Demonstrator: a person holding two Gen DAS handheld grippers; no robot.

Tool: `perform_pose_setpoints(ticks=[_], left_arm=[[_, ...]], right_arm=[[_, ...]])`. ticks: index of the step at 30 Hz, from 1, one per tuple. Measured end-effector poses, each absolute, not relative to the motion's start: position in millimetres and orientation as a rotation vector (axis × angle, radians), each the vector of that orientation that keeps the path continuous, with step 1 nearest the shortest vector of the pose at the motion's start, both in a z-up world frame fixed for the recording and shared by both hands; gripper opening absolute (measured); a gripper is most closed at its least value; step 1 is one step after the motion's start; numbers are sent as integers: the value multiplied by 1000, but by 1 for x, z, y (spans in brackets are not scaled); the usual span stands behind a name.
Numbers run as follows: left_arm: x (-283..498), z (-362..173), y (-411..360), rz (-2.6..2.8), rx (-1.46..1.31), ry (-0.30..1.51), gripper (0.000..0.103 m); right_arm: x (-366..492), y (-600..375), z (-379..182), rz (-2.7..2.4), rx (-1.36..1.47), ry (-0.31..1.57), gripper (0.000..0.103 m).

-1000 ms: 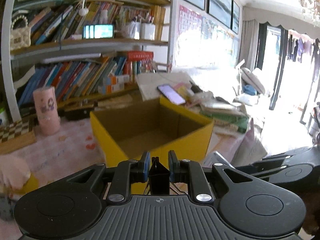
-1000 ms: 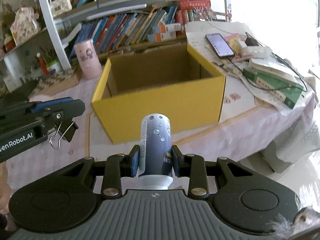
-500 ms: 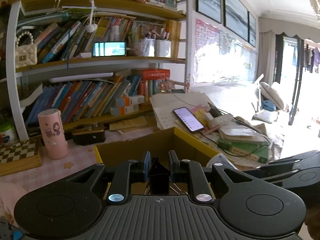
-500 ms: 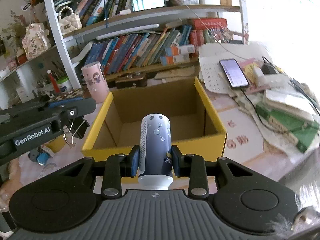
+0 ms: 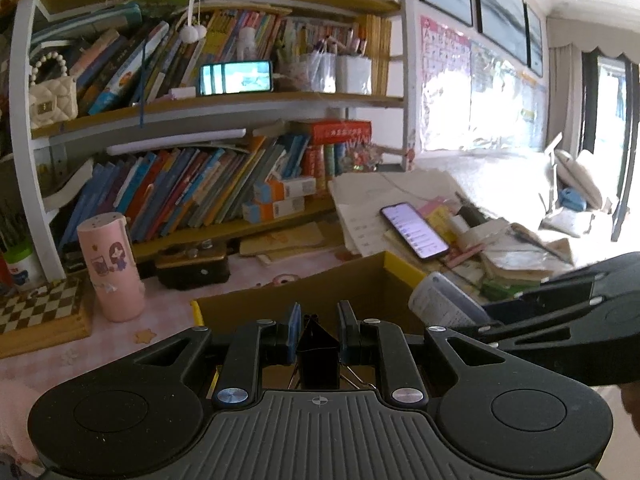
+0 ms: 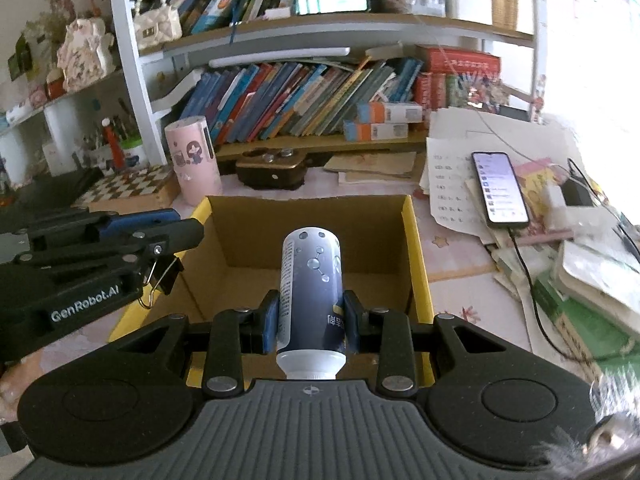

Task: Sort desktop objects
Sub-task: 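Lower the spray bottle into the yellow box and open the right gripper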

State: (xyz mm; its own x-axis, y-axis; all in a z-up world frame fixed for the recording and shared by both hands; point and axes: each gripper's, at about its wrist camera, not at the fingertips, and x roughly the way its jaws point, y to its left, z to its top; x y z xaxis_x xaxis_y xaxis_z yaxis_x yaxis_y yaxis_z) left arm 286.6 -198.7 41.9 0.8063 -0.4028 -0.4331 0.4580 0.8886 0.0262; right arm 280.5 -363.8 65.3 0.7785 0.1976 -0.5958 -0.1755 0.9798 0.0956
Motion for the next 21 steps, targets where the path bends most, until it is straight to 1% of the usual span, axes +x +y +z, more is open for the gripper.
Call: perform_pose_setpoints(ticks=[9, 21], left_arm=[[325, 18, -210, -436, 139, 559, 18], [357, -1, -236, -387, 234, 687, 18]], right_arm=[[343, -362, 45, 246, -72, 734, 30], [407, -353, 5, 292, -228, 932, 30]])
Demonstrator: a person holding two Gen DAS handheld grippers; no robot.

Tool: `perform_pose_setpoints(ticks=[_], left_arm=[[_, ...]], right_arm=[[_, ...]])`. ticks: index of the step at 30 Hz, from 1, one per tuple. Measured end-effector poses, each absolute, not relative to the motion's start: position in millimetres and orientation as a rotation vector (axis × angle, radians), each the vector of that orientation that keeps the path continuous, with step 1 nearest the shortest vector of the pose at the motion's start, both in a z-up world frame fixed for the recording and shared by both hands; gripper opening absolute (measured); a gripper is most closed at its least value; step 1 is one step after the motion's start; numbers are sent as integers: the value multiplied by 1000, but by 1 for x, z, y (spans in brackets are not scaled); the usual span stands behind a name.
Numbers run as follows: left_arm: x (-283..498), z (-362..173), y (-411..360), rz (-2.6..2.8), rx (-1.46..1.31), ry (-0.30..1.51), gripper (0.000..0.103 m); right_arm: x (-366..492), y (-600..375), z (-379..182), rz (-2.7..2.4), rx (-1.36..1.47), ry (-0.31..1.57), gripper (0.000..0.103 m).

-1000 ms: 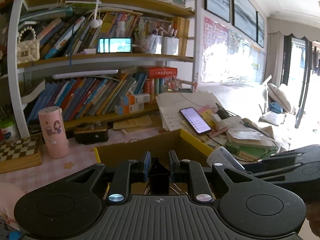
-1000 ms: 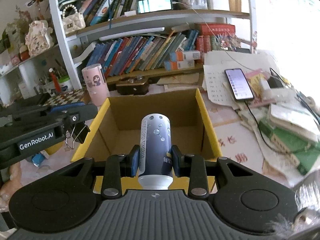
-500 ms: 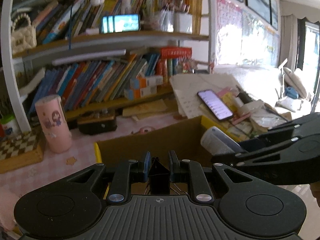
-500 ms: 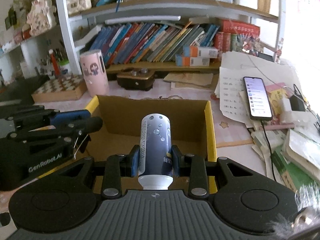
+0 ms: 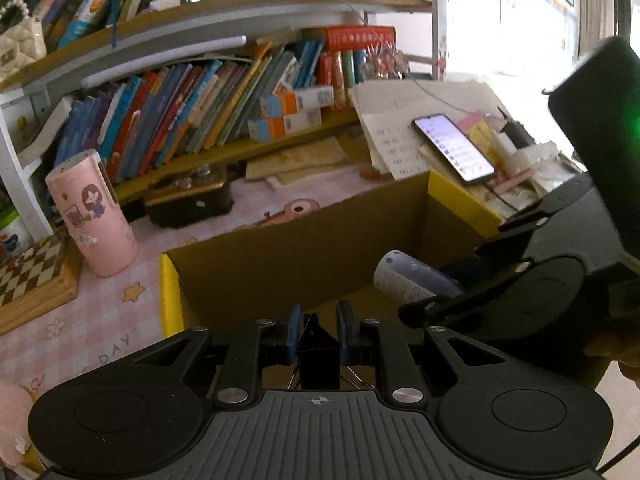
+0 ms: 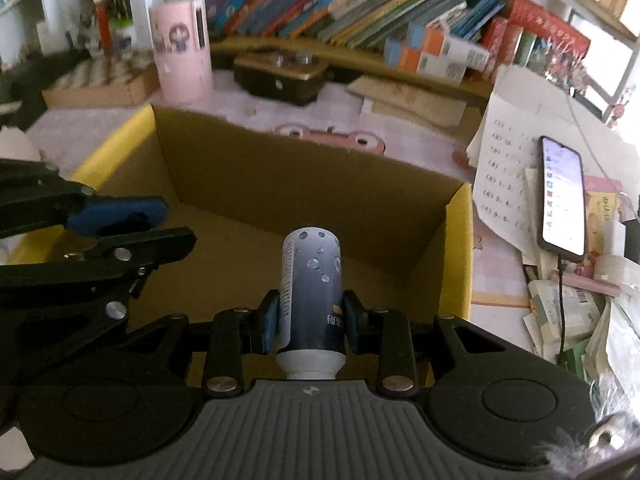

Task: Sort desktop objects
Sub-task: 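Lower the spray bottle into the yellow box and open the right gripper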

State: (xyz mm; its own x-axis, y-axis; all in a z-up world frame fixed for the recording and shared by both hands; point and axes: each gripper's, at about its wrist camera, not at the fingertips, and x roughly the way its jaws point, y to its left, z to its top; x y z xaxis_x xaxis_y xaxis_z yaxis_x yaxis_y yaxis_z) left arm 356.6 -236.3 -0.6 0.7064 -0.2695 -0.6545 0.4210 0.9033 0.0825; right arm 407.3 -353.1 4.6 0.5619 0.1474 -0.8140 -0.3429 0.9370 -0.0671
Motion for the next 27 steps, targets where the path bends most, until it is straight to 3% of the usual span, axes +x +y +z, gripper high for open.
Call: perform_pose_setpoints(ticks=[18, 25, 27], left_arm=[[367, -3, -231, -332, 178, 775, 18], [356, 2, -224, -313, 168, 720, 23], [353, 7, -221, -311, 156, 702, 29]], right_arm=[[415, -353, -6, 352, -213, 1005, 30], [412, -357, 0, 361, -178, 951, 35], [411, -358, 1, 362, -174, 946, 36]])
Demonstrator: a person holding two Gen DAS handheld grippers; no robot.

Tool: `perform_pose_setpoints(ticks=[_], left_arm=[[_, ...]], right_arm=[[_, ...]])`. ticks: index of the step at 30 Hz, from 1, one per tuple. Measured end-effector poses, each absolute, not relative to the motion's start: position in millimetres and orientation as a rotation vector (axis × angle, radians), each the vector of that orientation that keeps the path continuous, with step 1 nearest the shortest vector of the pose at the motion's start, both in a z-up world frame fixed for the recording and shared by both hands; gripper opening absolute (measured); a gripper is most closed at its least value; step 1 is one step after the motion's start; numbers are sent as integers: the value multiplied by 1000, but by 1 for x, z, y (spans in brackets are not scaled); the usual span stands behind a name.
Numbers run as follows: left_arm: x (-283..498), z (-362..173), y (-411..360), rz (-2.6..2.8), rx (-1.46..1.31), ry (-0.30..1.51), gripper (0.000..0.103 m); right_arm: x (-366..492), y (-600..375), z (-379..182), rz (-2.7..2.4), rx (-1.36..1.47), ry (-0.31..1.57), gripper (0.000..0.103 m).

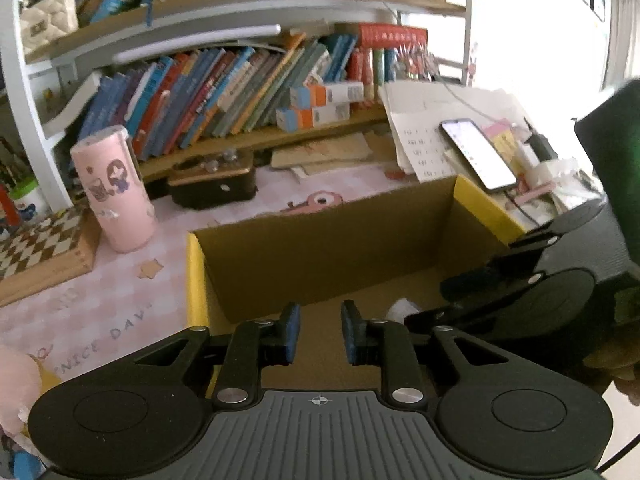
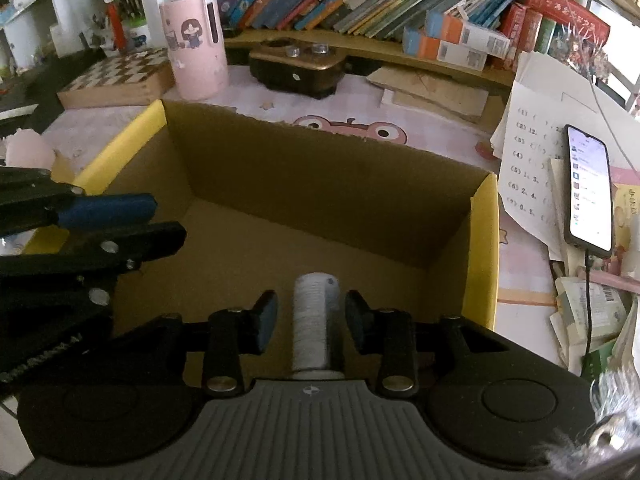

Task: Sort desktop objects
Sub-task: 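Lower the spray bottle into the yellow box and open the right gripper, then withdraw the right tool from the box back toward the table objects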

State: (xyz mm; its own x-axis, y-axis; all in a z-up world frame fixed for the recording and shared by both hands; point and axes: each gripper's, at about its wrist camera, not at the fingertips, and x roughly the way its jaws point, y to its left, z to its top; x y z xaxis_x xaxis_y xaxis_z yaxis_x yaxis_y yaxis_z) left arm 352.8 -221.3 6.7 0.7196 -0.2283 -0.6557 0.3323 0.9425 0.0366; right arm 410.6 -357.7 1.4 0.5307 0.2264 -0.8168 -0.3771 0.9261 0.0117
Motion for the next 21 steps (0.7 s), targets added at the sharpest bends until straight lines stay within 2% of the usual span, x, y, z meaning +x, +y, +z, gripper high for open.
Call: perform_pose_setpoints(ticks=[2, 6, 14, 21], left_arm=[[349, 12, -218, -306, 154, 682, 38], [340, 21, -212, -293, 163, 646, 46], [306, 46, -198, -291, 182, 516, 69], [283, 61, -185, -293, 138, 456, 78]], right_arm=[[408, -358, 4, 360, -165, 936, 39], [398, -361, 13, 363, -133, 893, 40], [366, -370, 42, 348, -72, 761, 41], [333, -383, 66, 320, -59, 659, 41]])
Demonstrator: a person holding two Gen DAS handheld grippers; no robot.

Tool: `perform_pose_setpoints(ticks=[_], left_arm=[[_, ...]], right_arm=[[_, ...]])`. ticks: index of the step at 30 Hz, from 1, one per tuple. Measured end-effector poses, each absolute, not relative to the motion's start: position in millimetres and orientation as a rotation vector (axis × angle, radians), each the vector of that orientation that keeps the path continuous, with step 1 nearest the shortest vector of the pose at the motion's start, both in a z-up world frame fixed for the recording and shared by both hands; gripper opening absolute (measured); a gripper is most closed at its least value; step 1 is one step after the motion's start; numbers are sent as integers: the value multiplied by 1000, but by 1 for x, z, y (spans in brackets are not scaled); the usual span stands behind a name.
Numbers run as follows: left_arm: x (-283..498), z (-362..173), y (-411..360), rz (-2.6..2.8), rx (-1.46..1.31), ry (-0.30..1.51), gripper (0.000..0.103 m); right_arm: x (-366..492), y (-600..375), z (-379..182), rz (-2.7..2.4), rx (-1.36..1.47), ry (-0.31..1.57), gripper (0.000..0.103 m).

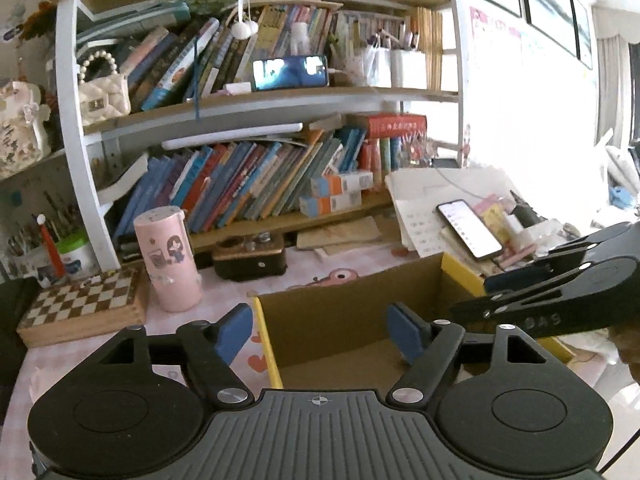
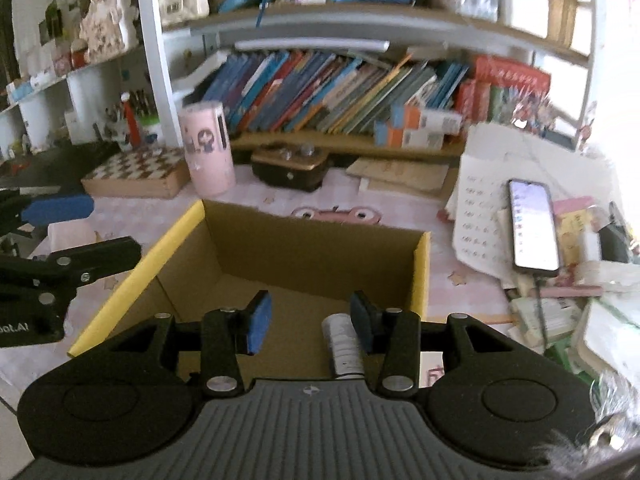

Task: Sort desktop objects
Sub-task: 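Withdraw the right tool from the box back toward the table objects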

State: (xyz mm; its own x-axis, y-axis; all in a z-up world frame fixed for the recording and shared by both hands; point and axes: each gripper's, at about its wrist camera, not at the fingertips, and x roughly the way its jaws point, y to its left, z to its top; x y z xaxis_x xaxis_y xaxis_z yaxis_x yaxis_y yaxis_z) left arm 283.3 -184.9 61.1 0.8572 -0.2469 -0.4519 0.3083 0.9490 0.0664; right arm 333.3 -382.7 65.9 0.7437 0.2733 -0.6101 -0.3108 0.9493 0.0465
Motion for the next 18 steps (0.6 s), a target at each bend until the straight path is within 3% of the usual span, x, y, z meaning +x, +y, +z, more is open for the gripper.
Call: perform_pose_setpoints(ticks=[5, 18], left_arm=[[269, 65, -176, -286, 127, 428, 85], [232, 49, -156, -240, 112, 433, 87]], right_arm=[[308, -392, 75, 270, -44, 601, 41], [249, -393, 61, 151, -12, 583, 42]])
